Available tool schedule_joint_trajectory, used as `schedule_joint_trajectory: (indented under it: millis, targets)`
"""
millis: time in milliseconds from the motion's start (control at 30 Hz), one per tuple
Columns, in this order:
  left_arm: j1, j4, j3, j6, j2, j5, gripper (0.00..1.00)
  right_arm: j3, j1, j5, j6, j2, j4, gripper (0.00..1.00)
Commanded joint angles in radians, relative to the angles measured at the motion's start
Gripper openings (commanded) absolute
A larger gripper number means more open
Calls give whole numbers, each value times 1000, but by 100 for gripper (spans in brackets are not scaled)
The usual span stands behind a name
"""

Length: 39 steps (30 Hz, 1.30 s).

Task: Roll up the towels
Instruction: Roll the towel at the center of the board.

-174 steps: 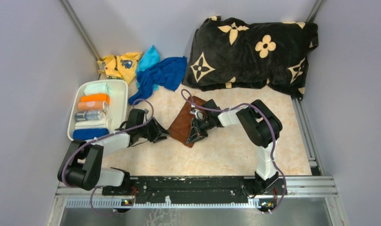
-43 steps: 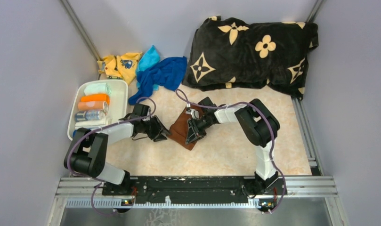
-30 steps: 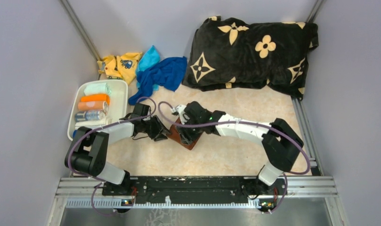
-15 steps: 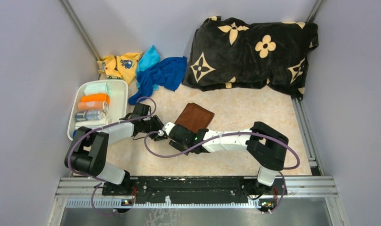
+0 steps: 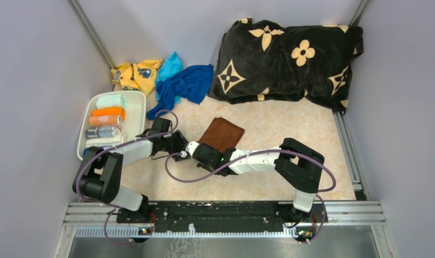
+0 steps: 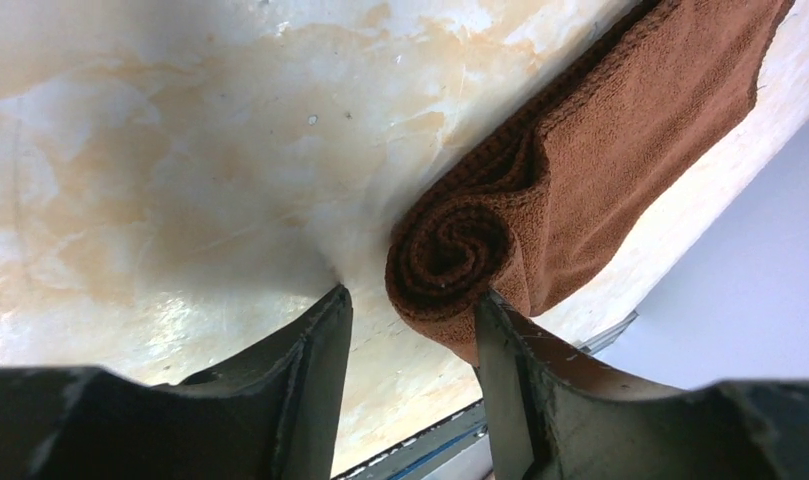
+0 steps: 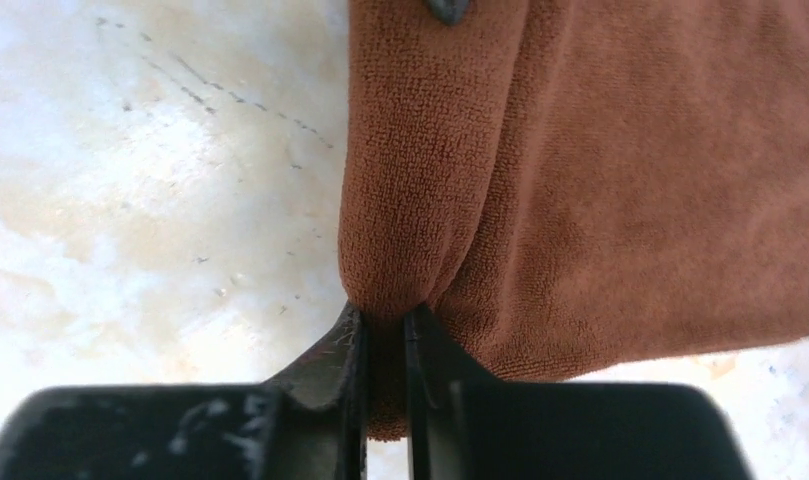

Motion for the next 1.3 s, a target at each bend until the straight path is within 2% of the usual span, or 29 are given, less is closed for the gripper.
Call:
schedule_joint_trajectory:
  millis: [0, 167, 333, 467, 600, 800, 967, 1133, 1267]
  targets:
    - [-1, -73, -2, 26, -52, -92, 58, 14, -46, -308, 28, -9, -42, 2]
    - [1, -134, -2, 39, -165, -131, 65, 23, -178, -683, 89, -2, -5, 0]
    - [1, -183, -20, 42, -248, -133, 69, 38, -318, -1024, 175, 71, 45, 0]
    - [1, -150, -54, 21, -280, -90, 70, 15, -420, -1215, 296, 137, 154, 0]
    - [-1, -85, -63, 11, -257, -48, 66, -26, -491, -1337, 445, 199, 286, 0]
    - [-4, 38, -51, 6, -171, 4, 60, -22, -544, -1377, 517, 284, 301, 0]
    - [-22, 66, -7, 17, -61, 0, 58, -27, -558, -1353, 525, 275, 298, 7]
    - [-25, 80, -2, 0, 5, -21, 49, -33, -551, -1241, 455, 157, 231, 20]
    - [-25, 59, 7, -2, 31, -44, 48, -17, -513, -1047, 330, 15, 99, 39]
